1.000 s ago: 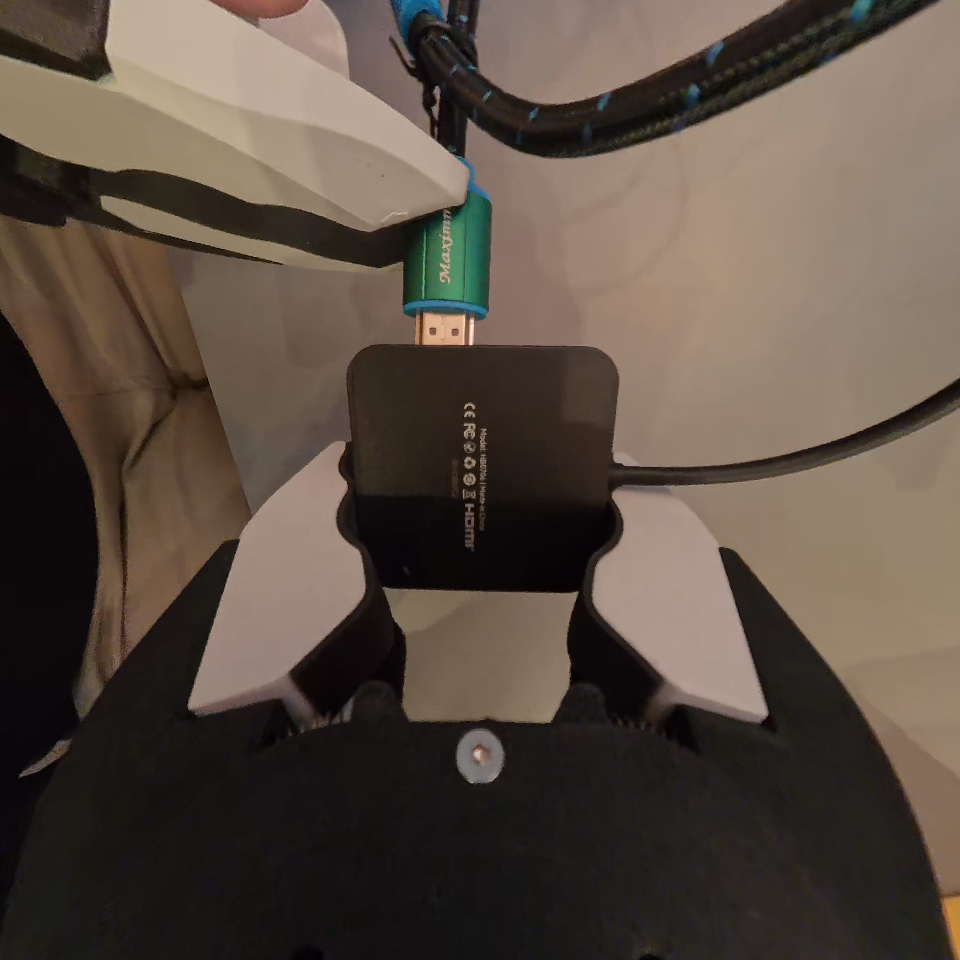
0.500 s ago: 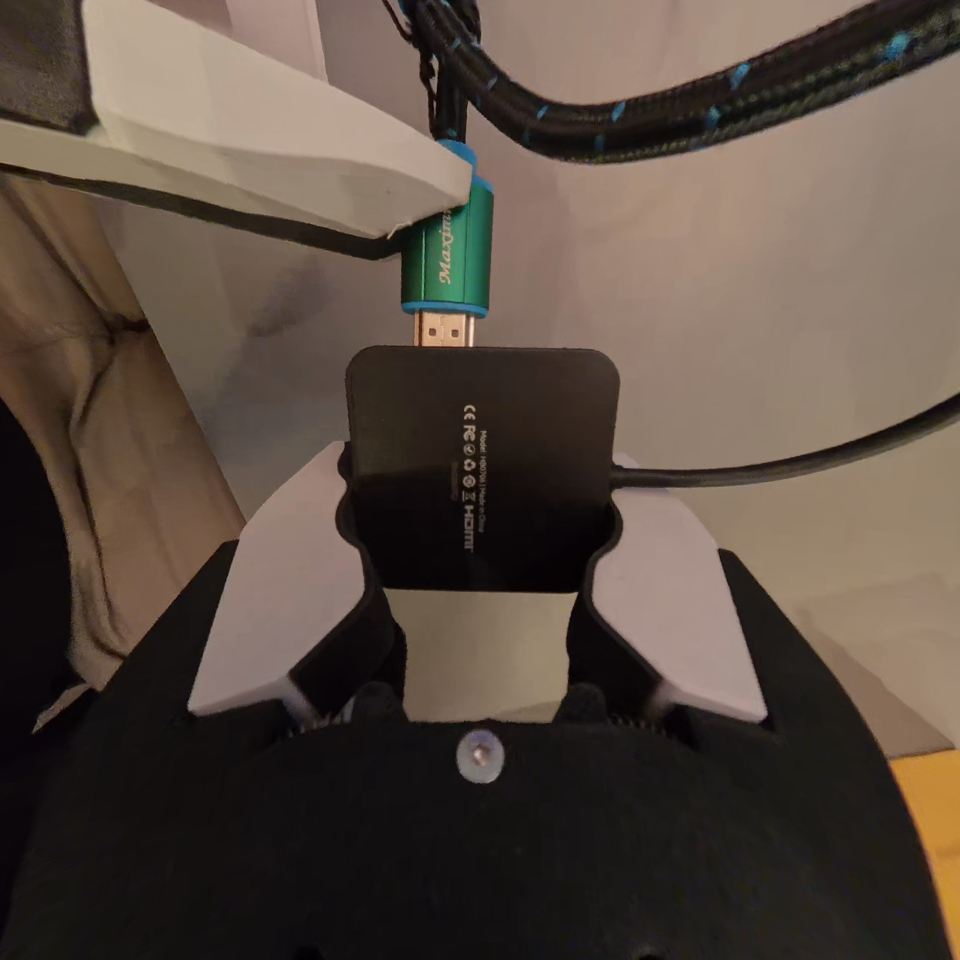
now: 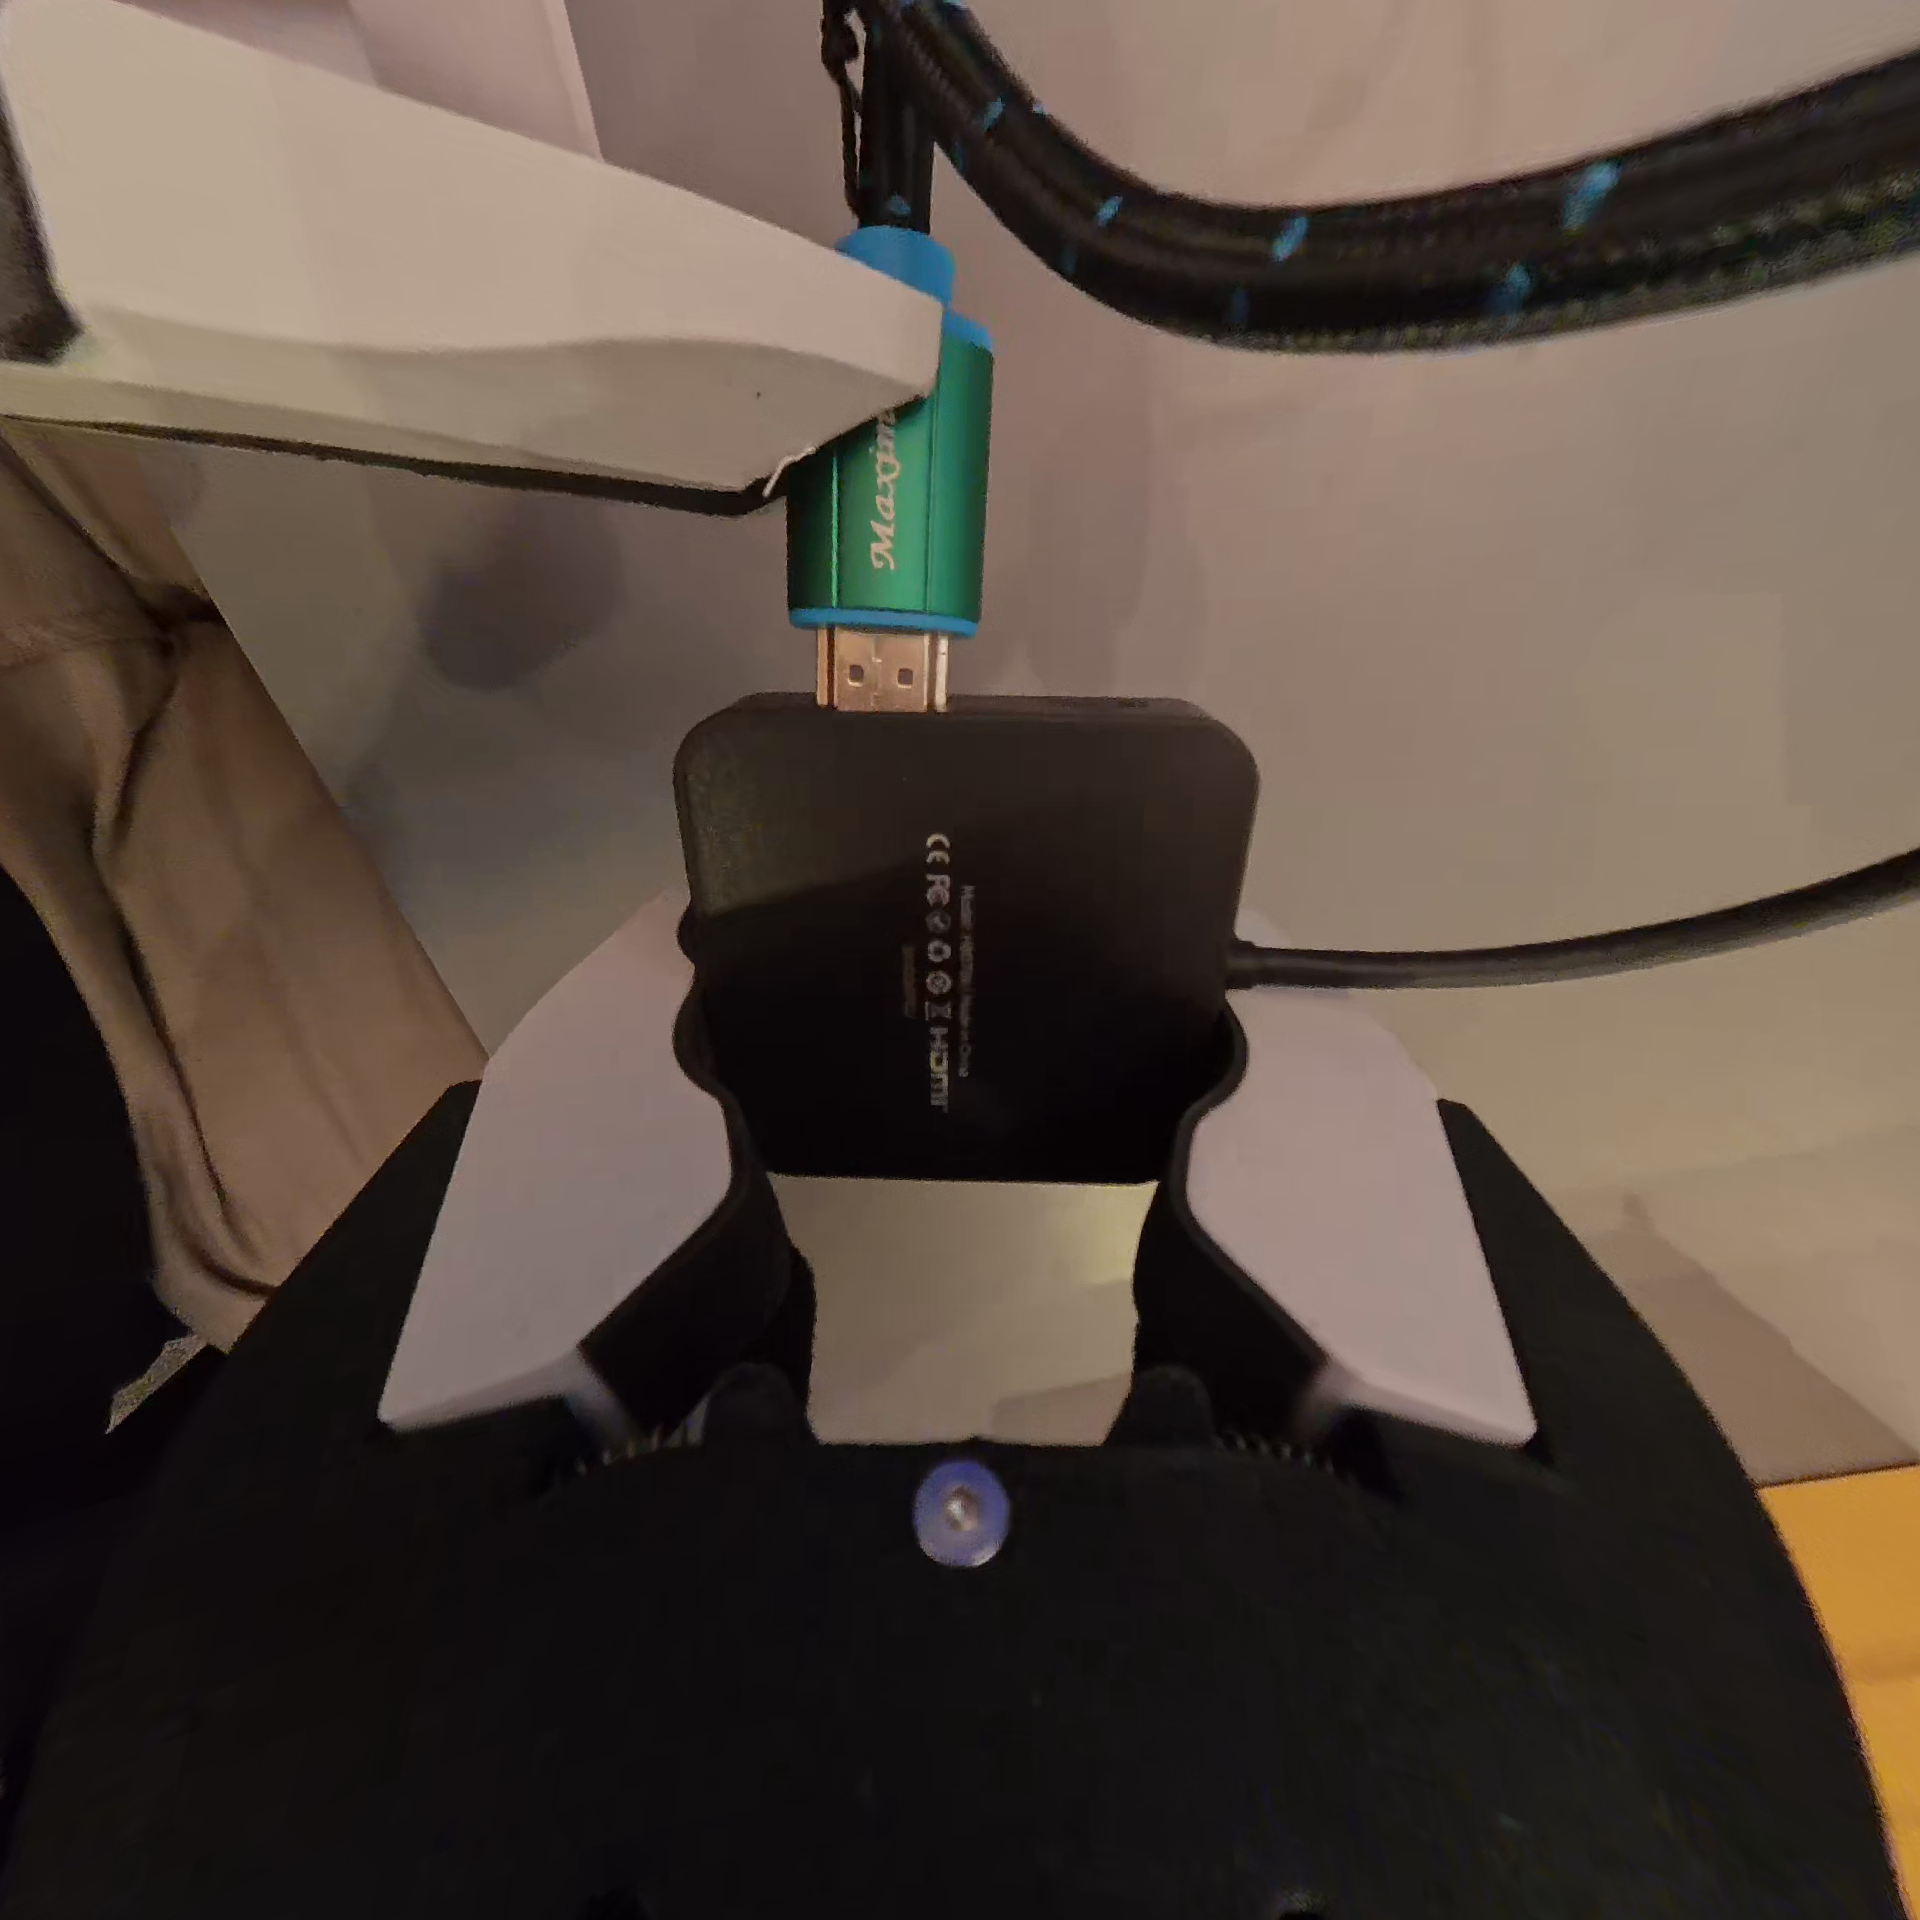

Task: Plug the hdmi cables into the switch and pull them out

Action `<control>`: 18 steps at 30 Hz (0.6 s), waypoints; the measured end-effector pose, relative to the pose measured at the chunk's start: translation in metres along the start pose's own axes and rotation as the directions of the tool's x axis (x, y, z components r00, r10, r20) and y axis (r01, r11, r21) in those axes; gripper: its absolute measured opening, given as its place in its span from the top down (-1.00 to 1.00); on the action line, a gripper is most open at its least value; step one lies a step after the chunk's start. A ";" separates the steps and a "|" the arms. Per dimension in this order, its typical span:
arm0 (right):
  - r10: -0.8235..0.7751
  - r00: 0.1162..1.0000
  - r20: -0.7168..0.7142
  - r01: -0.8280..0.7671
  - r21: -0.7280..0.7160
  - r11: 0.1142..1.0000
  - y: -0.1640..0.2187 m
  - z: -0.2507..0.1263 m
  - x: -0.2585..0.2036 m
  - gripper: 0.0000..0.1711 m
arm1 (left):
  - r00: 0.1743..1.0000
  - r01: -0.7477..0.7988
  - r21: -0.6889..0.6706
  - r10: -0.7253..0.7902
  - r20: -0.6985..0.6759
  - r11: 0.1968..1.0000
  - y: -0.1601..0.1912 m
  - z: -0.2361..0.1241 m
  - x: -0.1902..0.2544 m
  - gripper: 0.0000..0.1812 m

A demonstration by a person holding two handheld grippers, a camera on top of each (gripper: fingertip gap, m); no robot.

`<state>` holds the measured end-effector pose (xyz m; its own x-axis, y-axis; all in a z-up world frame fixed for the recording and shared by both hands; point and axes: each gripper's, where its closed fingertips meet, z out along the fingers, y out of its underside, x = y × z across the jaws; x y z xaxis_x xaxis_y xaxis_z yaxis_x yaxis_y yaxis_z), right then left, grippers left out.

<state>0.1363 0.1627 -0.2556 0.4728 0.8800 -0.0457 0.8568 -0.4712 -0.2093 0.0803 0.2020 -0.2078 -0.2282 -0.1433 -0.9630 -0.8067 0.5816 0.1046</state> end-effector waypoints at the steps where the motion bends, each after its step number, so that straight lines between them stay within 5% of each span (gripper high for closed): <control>1: 0.000 1.000 0.003 0.000 -0.015 1.000 0.001 0.002 0.000 0.01 | 1.000 -0.007 -0.005 0.007 0.003 1.000 0.000 0.000 -0.001 0.89; 18: 0.014 1.000 0.025 -0.013 -0.032 0.999 -0.003 0.000 0.000 0.01 | 0.994 -0.030 0.007 0.030 -0.105 1.000 -0.008 0.004 0.033 0.88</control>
<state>0.1340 0.1641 -0.2553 0.4790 0.8748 -0.0730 0.8569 -0.4840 -0.1773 0.0811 0.1962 -0.2413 -0.3087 -0.2094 -0.9278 -0.7956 0.5914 0.1312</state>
